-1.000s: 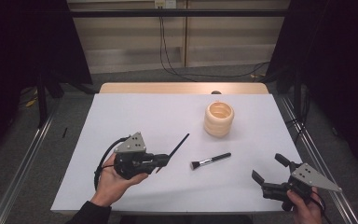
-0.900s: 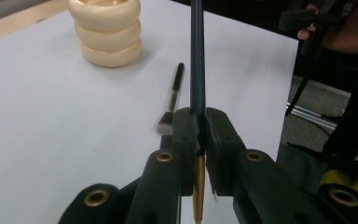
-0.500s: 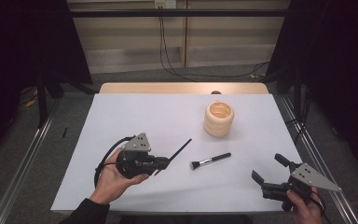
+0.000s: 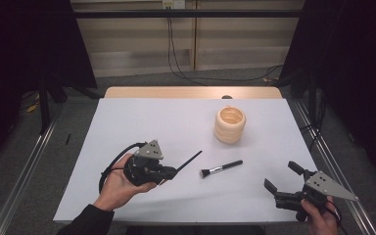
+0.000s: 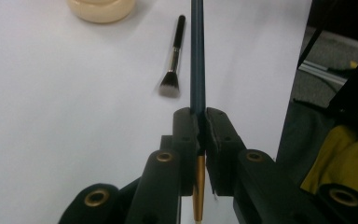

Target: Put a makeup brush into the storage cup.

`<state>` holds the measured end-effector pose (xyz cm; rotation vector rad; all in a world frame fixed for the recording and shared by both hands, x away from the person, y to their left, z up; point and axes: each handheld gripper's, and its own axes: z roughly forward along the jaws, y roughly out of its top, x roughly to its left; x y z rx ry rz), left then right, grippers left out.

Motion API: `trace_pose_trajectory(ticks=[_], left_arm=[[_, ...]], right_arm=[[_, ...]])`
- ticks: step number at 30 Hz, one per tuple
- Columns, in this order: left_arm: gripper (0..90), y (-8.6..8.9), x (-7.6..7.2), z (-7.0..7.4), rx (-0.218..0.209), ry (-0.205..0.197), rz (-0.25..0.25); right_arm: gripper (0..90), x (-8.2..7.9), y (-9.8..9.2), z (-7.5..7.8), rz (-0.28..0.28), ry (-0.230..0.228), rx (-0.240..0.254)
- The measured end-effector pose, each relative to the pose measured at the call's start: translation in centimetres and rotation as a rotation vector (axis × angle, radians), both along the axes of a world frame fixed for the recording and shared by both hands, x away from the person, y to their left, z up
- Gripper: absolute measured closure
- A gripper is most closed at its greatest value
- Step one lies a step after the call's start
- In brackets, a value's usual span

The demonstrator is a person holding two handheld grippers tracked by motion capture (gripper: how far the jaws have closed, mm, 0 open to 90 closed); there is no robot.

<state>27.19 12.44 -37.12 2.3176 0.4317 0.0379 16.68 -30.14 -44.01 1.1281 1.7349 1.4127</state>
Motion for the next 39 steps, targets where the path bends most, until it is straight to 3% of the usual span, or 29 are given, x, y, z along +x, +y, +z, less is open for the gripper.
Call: trace_pose_trajectory(ticks=[7,8,17,26,27,35,39], left_arm=[[83.4,-0.3,0.2,0.1,0.076,0.015,-0.015],[83.4,-0.2,0.3,0.1,0.095,0.009,-0.039],[83.4,-0.7,0.5,-0.2,0.148,0.042,-0.034],[83.4,-0.8,0.7,-0.6,0.232,0.061,-0.067],[83.4,-0.9,0.6,-0.7,0.229,0.068,-0.05],[83.4,-1.1,0.7,-1.3,0.274,0.071,-0.062],[83.4,-1.2,0.6,-1.4,0.265,0.078,-0.053]], right_arm=[[0.0,0.1,-0.1,0.0,0.01,-0.003,-0.008],[0.0,0.1,-0.1,0.0,0.011,-0.002,-0.008],[0.0,0.0,0.0,0.0,0.012,0.001,-0.008],[0.0,0.1,0.0,-0.1,0.011,0.004,-0.004],[0.0,0.1,0.0,-0.1,0.016,0.007,-0.005],[0.0,0.1,0.1,-0.1,0.017,0.011,-0.009],[0.0,0.1,0.1,-0.1,0.028,0.015,-0.01]])
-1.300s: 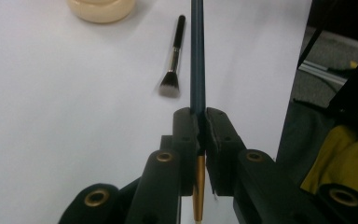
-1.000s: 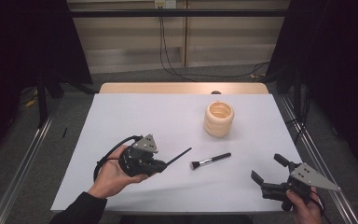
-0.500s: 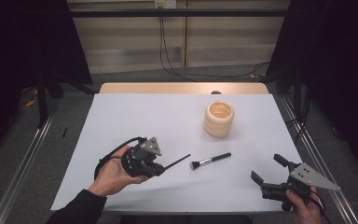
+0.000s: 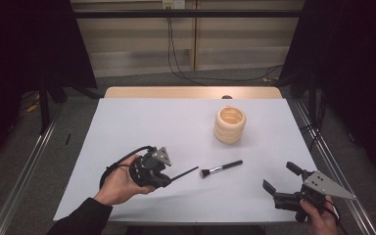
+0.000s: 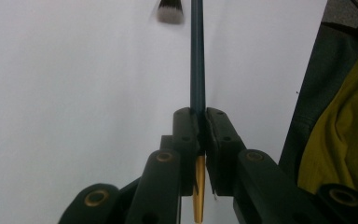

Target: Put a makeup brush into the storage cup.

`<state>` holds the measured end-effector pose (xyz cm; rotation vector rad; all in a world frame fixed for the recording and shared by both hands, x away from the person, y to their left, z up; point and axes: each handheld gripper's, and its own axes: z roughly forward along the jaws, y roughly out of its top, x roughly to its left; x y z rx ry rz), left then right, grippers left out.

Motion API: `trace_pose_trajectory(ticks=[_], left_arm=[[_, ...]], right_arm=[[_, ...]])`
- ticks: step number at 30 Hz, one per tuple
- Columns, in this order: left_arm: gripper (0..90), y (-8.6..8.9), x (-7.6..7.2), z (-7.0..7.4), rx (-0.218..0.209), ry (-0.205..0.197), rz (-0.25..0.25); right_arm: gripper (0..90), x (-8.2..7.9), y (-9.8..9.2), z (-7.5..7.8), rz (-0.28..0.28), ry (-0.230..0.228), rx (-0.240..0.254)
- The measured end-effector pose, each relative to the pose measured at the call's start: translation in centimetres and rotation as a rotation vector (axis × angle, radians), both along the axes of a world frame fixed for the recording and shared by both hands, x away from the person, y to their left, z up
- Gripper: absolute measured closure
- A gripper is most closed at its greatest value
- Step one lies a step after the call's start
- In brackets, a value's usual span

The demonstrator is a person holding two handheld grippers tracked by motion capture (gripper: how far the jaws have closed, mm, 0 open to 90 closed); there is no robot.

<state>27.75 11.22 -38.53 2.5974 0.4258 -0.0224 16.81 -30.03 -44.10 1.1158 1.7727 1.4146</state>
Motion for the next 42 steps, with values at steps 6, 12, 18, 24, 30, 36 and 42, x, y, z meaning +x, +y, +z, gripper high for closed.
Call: trace_pose_trajectory(ticks=[6,12,18,24,30,36,42], left_arm=[[83.4,-0.1,0.1,0.1,0.02,0.007,-0.034],[83.4,-0.2,0.1,0.1,0.036,-0.001,-0.058],[83.4,-0.4,-0.2,0.1,0.026,0.006,-0.048],[83.4,-0.5,-0.2,0.1,0.023,0.017,-0.066],[83.4,-0.6,-0.4,0.1,0.023,0.014,-0.082],[83.4,-0.8,-0.6,0.1,0.026,0.012,-0.092],[83.4,-1.1,-0.7,-0.2,0.025,0.026,-0.093]], right_arm=[[0.0,0.2,0.3,0.0,0.046,0.017,-0.005],[0.0,0.6,0.8,0.9,0.149,0.053,-0.046],[0.0,1.4,1.9,1.8,0.292,0.125,-0.101],[0.0,2.8,3.5,2.7,0.386,0.174,-0.145],[2.2,4.1,5.1,3.2,0.441,0.215,-0.183],[7.1,5.2,6.9,3.8,0.515,0.229,-0.242],[8.1,6.5,8.8,4.6,0.594,0.269,-0.309]])
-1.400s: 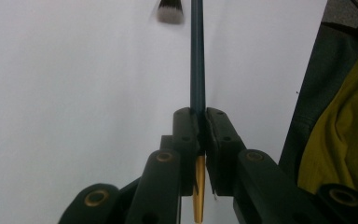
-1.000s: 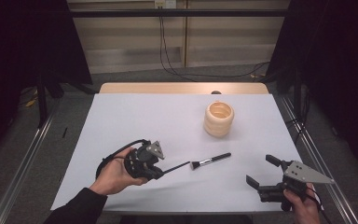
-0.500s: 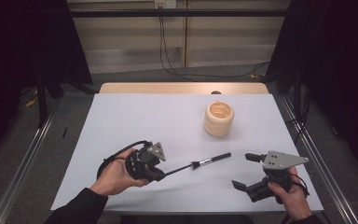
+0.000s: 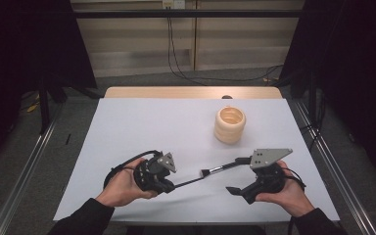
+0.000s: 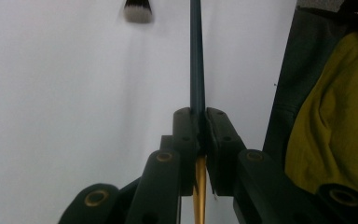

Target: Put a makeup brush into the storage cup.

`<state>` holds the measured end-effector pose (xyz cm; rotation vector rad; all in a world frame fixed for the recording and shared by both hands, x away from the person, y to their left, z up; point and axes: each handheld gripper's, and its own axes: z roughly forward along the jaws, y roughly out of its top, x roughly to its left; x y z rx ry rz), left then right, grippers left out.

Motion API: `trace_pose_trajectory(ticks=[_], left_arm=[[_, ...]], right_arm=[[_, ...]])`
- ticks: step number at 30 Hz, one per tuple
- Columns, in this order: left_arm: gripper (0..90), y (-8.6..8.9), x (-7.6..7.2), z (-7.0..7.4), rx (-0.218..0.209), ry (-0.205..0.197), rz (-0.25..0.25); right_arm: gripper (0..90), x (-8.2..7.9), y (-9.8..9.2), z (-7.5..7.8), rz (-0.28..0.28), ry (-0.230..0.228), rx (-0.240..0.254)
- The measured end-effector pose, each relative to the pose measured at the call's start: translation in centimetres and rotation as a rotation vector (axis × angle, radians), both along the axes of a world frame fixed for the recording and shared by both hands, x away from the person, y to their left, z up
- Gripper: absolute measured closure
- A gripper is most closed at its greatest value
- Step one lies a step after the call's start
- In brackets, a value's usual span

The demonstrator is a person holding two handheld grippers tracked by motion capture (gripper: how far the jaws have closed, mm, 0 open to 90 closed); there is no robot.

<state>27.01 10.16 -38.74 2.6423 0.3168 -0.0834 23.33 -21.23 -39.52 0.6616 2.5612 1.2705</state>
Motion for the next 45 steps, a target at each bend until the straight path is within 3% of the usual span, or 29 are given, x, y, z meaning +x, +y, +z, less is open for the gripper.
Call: trace_pose_trajectory(ticks=[1,6,10,20,21,26,27,31,34,45], left_arm=[[83.4,0.0,0.1,0.0,0.008,-0.003,-0.02],[83.4,-0.1,0.0,0.0,0.0,0.004,-0.004],[83.4,-0.2,0.1,0.0,-0.002,-0.006,-0.015],[83.4,-0.8,-0.1,0.0,-0.006,0.003,-0.029],[83.4,-0.8,0.0,0.0,-0.005,0.003,-0.032],[83.4,-1.1,-0.1,-0.2,-0.01,0.004,-0.027],[83.4,-1.1,-0.1,-0.2,-0.002,0.003,-0.049],[83.4,-1.3,-0.2,-0.2,-0.016,0.008,-0.041],[83.4,-1.5,-0.1,-0.2,-0.009,0.007,-0.063],[83.4,-1.8,-0.2,-0.3,-0.036,0.014,-0.057]], right_arm=[[8.0,0.2,0.3,0.2,0.013,-0.002,-0.021],[8.4,1.1,1.9,1.0,0.086,0.011,-0.095],[23.0,2.1,3.0,1.5,0.195,0.047,-0.149],[44.4,3.5,6.6,2.2,0.373,0.131,-0.285],[45.3,3.6,6.9,2.3,0.373,0.144,-0.31],[51.4,4.5,8.4,2.1,0.427,0.161,-0.334],[52.0,4.5,8.7,2.0,0.431,0.174,-0.345],[56.6,5.0,9.6,1.5,0.446,0.198,-0.391],[58.7,5.3,10.0,1.1,0.454,0.209,-0.399],[68.2,5.3,11.5,-0.5,0.516,0.245,-0.446]])
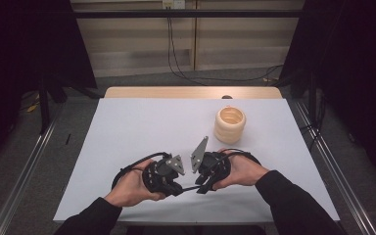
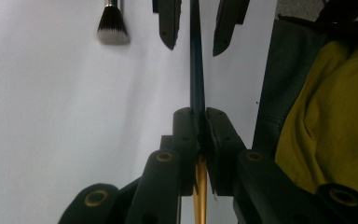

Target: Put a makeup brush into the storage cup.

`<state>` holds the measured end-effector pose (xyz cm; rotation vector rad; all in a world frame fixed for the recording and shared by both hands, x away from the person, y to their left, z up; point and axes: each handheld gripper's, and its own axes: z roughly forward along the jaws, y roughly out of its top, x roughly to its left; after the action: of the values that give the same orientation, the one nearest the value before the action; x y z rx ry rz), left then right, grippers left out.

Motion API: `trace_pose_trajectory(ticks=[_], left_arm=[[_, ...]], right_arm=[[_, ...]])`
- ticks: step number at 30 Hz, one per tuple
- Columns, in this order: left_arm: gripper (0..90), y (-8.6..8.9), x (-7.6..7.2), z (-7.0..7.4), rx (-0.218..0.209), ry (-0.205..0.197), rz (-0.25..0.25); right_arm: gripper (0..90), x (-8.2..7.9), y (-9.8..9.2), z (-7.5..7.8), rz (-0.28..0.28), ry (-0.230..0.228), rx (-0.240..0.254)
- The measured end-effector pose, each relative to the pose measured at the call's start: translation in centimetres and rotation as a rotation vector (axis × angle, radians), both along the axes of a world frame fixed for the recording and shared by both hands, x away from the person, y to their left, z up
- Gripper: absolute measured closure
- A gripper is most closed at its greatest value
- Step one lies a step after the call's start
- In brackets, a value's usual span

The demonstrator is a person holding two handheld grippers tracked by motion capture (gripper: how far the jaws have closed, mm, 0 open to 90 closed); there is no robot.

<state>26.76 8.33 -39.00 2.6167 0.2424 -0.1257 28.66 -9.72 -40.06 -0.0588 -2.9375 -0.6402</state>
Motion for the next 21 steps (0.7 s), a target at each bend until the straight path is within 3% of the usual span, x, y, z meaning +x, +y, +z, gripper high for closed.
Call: trace_pose_trajectory(ticks=[8,21], left_arm=[[83.4,-0.17,-0.13,-0.21,-0.002,0.007,-0.008],[83.1,0.05,0.19,-0.54,-0.018,0.011,-0.024]], right_arm=[[82.4,-0.07,0.28,-0.67,0.034,0.008,0.006],[84.6,-0.07,0.11,-1.01,0.07,-0.021,0.037]])
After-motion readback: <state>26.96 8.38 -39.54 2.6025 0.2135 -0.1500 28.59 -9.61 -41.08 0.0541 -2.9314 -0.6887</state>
